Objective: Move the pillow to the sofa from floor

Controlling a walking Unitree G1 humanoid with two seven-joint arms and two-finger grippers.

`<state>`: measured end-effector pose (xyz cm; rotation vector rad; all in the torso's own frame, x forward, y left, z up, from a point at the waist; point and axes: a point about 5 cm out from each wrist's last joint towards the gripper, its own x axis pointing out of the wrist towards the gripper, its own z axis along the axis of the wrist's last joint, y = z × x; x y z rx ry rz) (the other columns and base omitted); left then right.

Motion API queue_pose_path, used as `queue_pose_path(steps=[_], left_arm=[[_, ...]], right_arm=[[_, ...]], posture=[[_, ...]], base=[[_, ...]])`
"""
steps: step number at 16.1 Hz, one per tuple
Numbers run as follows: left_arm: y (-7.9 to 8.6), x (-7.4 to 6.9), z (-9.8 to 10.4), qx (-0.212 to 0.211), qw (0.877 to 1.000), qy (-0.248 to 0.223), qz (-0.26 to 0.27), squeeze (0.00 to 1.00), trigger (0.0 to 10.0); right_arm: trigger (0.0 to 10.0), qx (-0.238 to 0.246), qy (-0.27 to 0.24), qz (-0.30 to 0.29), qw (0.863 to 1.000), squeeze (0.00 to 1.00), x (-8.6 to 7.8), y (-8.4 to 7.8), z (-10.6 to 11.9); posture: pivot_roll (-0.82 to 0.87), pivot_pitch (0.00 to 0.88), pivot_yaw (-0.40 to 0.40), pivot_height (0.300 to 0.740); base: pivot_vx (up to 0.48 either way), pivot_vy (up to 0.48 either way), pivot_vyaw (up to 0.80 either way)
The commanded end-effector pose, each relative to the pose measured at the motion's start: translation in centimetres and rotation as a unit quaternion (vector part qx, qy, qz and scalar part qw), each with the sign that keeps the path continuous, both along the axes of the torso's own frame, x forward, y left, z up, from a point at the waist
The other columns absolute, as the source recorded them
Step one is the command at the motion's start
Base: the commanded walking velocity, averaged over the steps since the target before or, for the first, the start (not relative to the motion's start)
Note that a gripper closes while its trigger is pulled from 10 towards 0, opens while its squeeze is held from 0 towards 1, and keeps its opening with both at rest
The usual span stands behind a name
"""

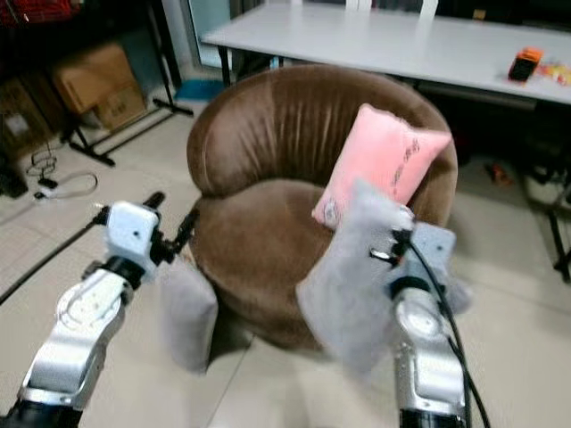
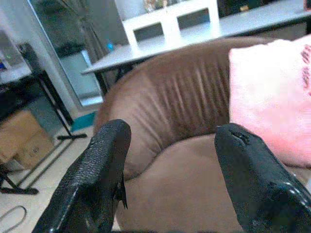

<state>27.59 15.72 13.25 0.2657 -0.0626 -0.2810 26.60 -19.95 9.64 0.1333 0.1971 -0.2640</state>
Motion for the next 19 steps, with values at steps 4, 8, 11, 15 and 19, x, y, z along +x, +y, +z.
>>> queue_pose_path(steps=[4,8,11,15,19], left_arm=[[0.8,0.3,0.5,0.006,1.0,-0.009,0.006,0.0,10.0],[0.5,0.4,0.5,0.007,1.0,-0.01,0.002,0.0,10.0],[0.5,0.5,0.5,0.006,1.0,-0.011,0.001,0.0,10.0],[0.5,0.4,0.5,0.008,1.0,-0.011,0.001,0.0,10.0],[0.7,0.2,0.6,0.008,1.0,-0.014,0.0,0.0,10.0]], right_arm=[[10.0,-0.003,-0.05,-0.004,0.999,0.0,1.2,0.4,2.1],[10.0,-0.009,-0.057,-0.007,0.998,0.0,1.4,0.1,2.4],[10.0,-0.012,-0.07,0.011,0.997,0.0,1.7,0.4,3.0],[10.0,0.027,-0.118,0.058,0.991,0.0,2.0,1.5,4.3],[10.0,0.054,-0.15,0.114,0.981,0.0,2.2,2.1,6.2]], posture=[[-0.03,0.0,0.022,0.74],[-0.03,0.0,0.023,0.74],[-0.03,0.0,0.02,0.74],[-0.03,0.0,0.019,0.74],[-0.02,0.0,0.009,0.74]], base=[[0.295,0.0,-0.3],[0.295,0.0,-0.6],[0.292,0.0,0.0],[0.291,0.0,0.0],[0.292,0.0,0.0]])
